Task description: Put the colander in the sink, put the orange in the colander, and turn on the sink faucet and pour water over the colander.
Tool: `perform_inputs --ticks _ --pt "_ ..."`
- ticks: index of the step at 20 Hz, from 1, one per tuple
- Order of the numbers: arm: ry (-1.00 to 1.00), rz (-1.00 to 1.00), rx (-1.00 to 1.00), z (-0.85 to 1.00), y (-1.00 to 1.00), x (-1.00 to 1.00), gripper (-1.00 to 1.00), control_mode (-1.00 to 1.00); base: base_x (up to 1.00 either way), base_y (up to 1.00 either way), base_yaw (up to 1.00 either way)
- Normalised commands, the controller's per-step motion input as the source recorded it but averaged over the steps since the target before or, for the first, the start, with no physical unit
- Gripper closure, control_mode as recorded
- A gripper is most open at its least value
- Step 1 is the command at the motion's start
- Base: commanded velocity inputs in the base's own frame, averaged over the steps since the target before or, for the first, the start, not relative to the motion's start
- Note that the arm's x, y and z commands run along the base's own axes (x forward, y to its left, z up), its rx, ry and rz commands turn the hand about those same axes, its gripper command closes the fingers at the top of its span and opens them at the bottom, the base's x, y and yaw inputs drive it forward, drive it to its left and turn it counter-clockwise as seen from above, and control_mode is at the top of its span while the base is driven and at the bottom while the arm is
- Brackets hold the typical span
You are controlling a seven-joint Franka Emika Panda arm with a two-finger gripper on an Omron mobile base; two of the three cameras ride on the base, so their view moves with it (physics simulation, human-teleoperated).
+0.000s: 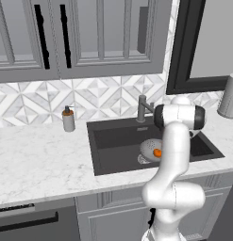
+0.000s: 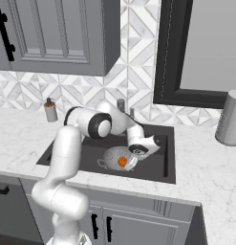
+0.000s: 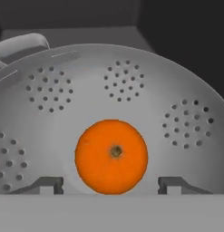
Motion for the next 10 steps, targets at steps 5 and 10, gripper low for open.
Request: perform_inputs --ticks 5,10 --pt "0.00 0.00 0.00 -0.41 0.00 0.49 -1.00 -1.00 0.00 0.00 0.00" --pt "-0.06 0.00 0.01 -0.07 0.00 0.16 -1.00 -1.00 0.00 0.00 0.00"
